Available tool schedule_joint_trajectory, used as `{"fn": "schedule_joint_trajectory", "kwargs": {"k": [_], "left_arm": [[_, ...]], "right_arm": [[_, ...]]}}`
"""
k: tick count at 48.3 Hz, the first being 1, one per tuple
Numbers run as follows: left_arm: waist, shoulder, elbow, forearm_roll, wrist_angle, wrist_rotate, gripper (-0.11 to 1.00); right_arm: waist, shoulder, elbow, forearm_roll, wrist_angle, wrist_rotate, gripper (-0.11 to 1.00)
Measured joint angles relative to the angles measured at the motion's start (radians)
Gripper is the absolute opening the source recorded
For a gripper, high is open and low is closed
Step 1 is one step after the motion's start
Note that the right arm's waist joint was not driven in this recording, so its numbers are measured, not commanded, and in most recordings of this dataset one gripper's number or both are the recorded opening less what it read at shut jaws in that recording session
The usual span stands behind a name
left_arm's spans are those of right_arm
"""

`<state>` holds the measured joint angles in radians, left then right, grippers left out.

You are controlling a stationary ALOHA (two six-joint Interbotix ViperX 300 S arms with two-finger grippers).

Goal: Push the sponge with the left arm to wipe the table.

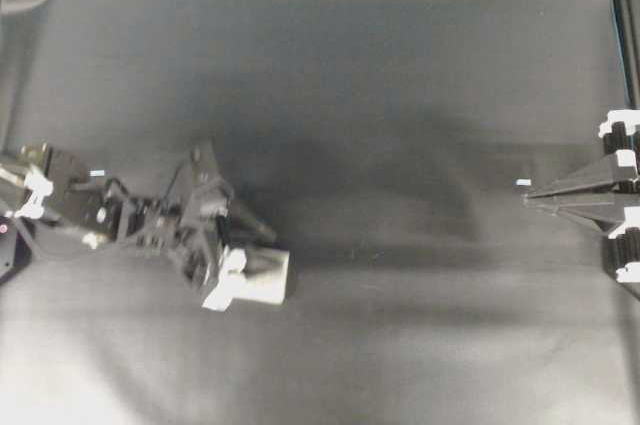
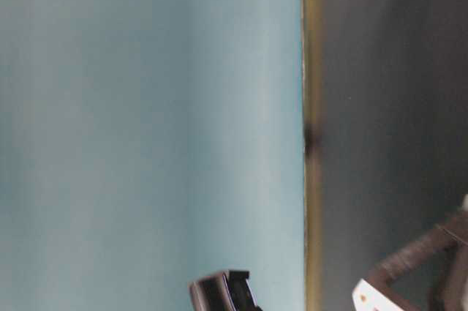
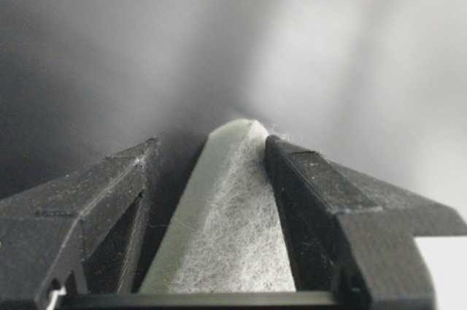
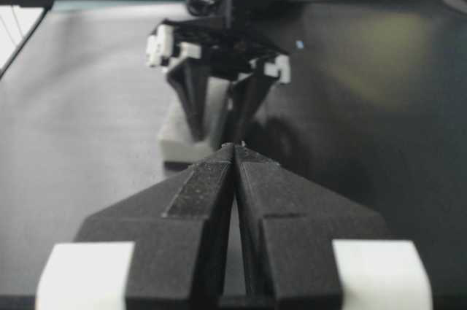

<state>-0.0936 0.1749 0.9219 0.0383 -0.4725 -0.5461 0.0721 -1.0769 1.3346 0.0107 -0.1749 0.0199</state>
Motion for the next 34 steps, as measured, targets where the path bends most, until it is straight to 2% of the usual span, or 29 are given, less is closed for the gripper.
{"fn": "schedule_joint_trajectory", "kwargs": {"k": [21,34], "left_arm": [[-0.216,-0.055,0.032,0.0,0.012,-0.005,0.56],[-0.318,-0.06,0.06,0.0,0.012,-0.08,0.56]], "right_arm": [[0.0,-0.002,0.0,0.0,0.0,0.002,0.01],[0.0,-0.002,0.0,0.002,0.0,0.003,0.01]]}}
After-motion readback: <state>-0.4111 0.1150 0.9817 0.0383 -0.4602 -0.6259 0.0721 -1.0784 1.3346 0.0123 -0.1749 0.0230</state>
